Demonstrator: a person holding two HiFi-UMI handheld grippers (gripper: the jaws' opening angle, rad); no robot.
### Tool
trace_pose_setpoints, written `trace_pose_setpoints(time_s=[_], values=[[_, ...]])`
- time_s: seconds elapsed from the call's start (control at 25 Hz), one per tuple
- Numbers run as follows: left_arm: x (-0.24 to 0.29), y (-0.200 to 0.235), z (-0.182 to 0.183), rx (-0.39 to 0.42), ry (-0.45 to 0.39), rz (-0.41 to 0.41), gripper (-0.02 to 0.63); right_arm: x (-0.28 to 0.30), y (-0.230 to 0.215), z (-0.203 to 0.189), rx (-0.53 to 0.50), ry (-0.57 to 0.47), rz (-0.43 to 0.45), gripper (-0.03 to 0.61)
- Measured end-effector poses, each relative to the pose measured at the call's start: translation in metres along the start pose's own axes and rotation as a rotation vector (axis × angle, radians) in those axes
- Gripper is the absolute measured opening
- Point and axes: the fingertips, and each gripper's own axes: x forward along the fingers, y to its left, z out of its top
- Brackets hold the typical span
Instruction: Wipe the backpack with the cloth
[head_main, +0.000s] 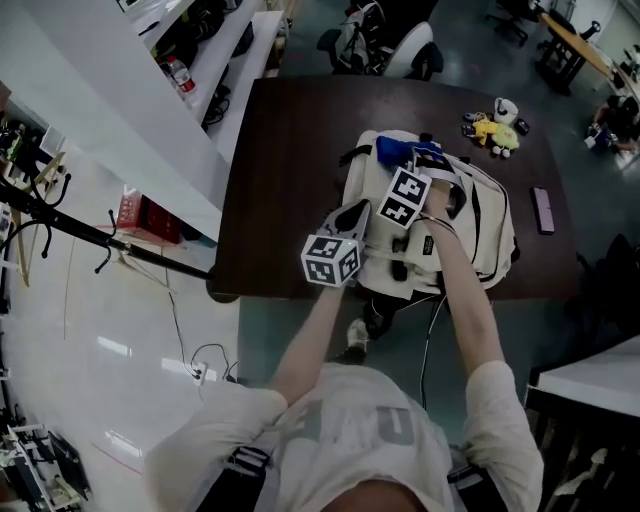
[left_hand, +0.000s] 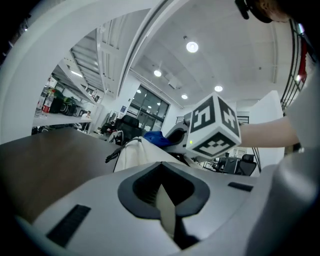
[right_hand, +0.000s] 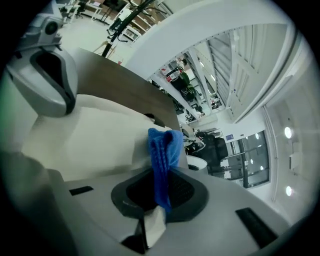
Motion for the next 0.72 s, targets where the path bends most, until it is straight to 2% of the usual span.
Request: trace_pose_setpoints(time_s=[0.12, 0.24, 0.32, 0.44, 0.72], values=[[-0.016, 0.002, 0.015, -0.001, -0.088, 0.043, 0.005, -0.014, 0.018, 0.006, -0.03, 0.002, 0.005, 0.041], [-0.029, -0.004, 0.032, 0.026, -0.134, 0.043, 0.005, -0.029, 0.033, 0.011, 0.03, -0.019, 0.016, 0.041], [-0.038, -0.012, 0.041, 0.043, -0.152, 0.034, 0.005, -0.04, 0.042, 0.009, 0.06, -0.02, 0.019, 0.041], [-0.062, -0.022, 0.046, 0.062, -0.172, 0.03, 0.005, -0.057, 0.064, 0.007, 0.049, -0.01, 0.025, 0.041], [-0.115, -0.039, 0.03, 0.054, -0.168, 0.023, 0.005, -0.104, 0.124, 0.018, 0.127, -0.048, 0.062, 0.041]])
